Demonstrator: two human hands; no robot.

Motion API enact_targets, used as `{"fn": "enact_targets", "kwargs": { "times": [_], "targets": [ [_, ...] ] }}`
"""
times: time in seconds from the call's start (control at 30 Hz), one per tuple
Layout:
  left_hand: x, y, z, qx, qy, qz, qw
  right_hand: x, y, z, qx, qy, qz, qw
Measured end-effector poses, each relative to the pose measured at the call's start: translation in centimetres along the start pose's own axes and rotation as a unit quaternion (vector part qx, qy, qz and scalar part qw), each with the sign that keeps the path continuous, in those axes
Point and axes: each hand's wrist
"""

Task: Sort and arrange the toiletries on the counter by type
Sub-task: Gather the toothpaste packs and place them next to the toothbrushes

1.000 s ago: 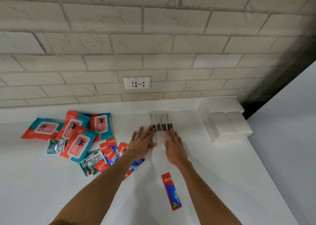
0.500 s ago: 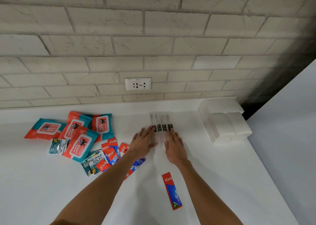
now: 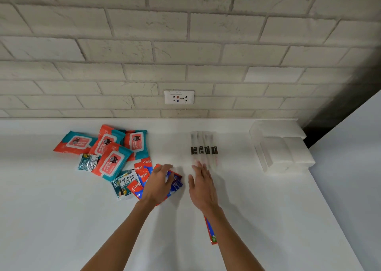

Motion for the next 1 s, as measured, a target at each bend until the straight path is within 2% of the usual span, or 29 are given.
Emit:
{"fn": "enact_targets", "kwargs": {
  "times": [0.2, 0.4, 0.57, 0.77, 0.83, 1.0],
  "targets": [
    [-0.4, 4.9, -2.9, 0.063, 0.023, 0.028, 0.997, -3.1, 1.6, -2.1, 0.016, -0.004, -0.079, 0.997],
    [-0.3, 6.3, -3.9, 0.07, 0.005, 0.011, 0.997, -5.3, 2.7, -3.6, 0.02, 0.027, -0.084, 0.996],
    [0.5, 4.6, -3.1, -0.01, -0.063, -0.035, 0.997, -7.5, 3.0, -4.0, 0.028, 0.061, -0.068, 0.995],
    [0.5, 2.6, -5.3, -0.07, -0.207, -0.128, 0.967, -9.4, 3.2, -4.7, -0.003, 0.106, 0.001, 0.994],
    [0.4, 2.6, -7.0, -0.087, -0.229, -0.137, 0.96, -9.6, 3.6, -5.0, -0.023, 0.095, -0.005, 0.995],
    [0.6, 3.1, -10.0, -0.11, -0.25, -0.128, 0.953, -10.5, 4.7, -5.9, -0.063, 0.099, 0.039, 0.992]
  ]
}}
Point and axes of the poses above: each hand's wrist, its own y-axis away from the middle knuckle, its own x-axis out of the back of the hand, z = x × y, and after that the axes turned 15 degrees about -z, right-handed
